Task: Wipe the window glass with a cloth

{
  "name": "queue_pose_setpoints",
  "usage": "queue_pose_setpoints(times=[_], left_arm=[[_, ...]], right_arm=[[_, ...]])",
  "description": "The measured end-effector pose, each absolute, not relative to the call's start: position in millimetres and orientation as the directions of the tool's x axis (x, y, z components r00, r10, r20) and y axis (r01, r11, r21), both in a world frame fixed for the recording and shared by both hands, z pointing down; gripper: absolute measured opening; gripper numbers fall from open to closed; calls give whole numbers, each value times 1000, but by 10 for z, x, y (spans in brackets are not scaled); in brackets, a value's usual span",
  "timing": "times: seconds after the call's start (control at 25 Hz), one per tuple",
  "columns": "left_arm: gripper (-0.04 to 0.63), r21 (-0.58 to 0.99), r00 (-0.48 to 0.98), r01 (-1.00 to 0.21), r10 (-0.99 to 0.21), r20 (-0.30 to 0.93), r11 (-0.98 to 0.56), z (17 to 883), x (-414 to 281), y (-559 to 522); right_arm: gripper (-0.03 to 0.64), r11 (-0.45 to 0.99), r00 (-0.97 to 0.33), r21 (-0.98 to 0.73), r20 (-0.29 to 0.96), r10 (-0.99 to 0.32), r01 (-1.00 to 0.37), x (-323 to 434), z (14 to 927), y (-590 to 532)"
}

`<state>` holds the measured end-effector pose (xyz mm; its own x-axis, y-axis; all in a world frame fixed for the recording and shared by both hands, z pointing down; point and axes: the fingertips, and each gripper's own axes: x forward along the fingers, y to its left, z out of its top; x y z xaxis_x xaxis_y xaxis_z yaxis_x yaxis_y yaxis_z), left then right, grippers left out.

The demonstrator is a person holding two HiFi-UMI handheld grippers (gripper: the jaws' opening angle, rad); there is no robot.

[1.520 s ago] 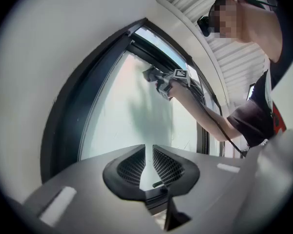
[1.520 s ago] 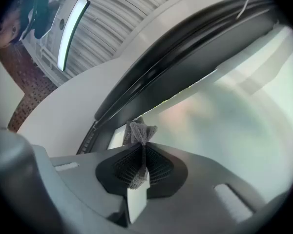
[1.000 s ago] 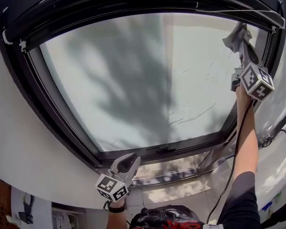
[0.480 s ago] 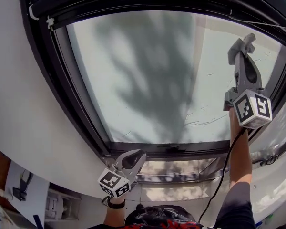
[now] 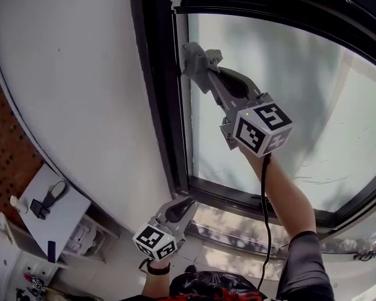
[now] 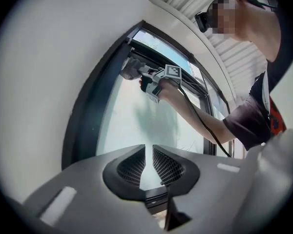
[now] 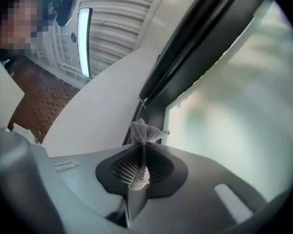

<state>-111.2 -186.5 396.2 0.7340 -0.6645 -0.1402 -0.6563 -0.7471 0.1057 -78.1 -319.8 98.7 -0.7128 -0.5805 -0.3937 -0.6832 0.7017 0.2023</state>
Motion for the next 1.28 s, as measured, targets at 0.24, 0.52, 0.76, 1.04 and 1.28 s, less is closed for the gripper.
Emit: queue_pose_setpoints(times=[0.24, 0.52, 0.76, 1.04, 1.28], left_arm=[[34, 132, 743, -642, -655, -136, -755, 4042, -1249, -1897], [34, 114, 875, -452, -464, -136, -885, 3995, -426, -1961], [34, 96, 947, -285, -296, -126, -954, 3989, 403, -1792], [34, 84, 955, -260, -269, -124, -962, 3970, 708, -1702], [34, 78, 929, -339, -347, -129, -938, 3927, 428, -1713]], right_arm=[[26, 504, -532, 196, -468, -705, -841, -86, 809, -3258], [26, 139, -210, 169, -539, -815, -976, 1813, 699, -2686], [26, -322, 244, 33, -579, -778, -946, 4061, 789, -1632], [26, -524, 482, -104, -570, -665, -845, 5076, 908, -904], [26, -113, 60, 50, -602, -796, -992, 3303, 830, -1770]])
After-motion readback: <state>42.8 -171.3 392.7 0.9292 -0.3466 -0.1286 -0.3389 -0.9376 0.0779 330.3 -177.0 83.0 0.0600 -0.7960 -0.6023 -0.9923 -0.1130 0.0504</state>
